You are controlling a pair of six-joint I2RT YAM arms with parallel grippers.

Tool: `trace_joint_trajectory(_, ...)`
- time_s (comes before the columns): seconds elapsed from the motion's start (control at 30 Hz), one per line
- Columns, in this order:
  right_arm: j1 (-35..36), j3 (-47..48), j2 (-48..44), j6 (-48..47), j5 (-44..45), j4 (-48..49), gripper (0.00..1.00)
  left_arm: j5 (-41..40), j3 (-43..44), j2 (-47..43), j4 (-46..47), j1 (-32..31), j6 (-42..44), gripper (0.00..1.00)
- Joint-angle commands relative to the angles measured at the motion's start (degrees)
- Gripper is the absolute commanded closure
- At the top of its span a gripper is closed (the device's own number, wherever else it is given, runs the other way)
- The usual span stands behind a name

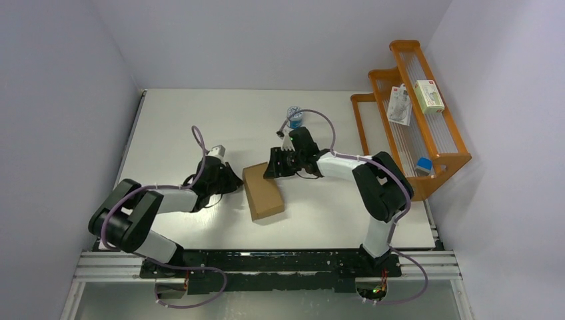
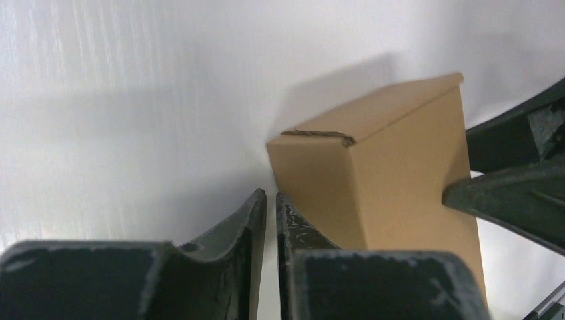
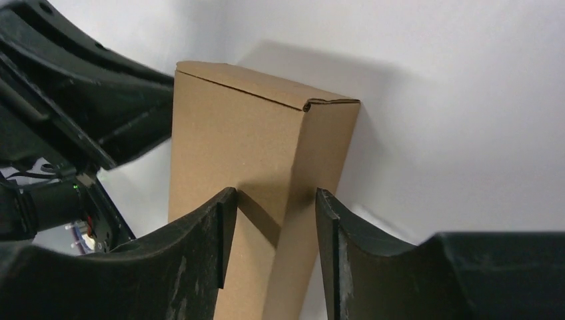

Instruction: Fold the paper box

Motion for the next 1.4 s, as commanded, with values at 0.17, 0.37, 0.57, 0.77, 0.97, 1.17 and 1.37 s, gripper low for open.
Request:
trace_joint_trajectory(0.17, -2.9, -8.0, -9.8, 2.6, 5.4, -0.1, 0.45, -1.1, 1.0, -6.6, -10.9, 0.6, 2.4, 0.76)
trace_joint_trajectory(0.37, -2.9, -12.2, -15.7, 4.4, 2.2, 0.0, 0.43, -0.2, -1.4, -18.5, -23.8, -1.9, 2.2, 0.76)
trace_joint_trajectory(0.57, -2.5, -17.5, -20.4, 6.3, 1.0, 0.0, 0.44, -0.1, -2.4, -22.1, -28.7, -10.0, -0.9, 0.79)
trace_joint_trajectory(0.77, -0.8, -22.9, -23.2, 8.1, 0.8, 1.7, 0.44, -0.7, -4.0, -20.2, -26.3, -15.3, -3.3, 0.82)
trace_joint_trajectory(0.97, 0.5, -25.0, -22.0, 10.0, -0.8, 6.1, 0.44, -0.5, -2.8, -13.3, -20.6, -18.0, -3.0, 0.83)
trace_joint_trajectory(1.17, 1.5, -25.8, -20.3, 11.1, -1.5, 8.5, 0.45, -1.6, -2.5, -8.2, -16.0, -21.0, -4.0, 0.86)
trace_joint_trajectory(1.37, 4.2, -26.9, -19.2, 15.5, -1.6, 13.0, 0.46, -2.4, -3.6, -8.1, -12.5, -22.3, -7.7, 0.87)
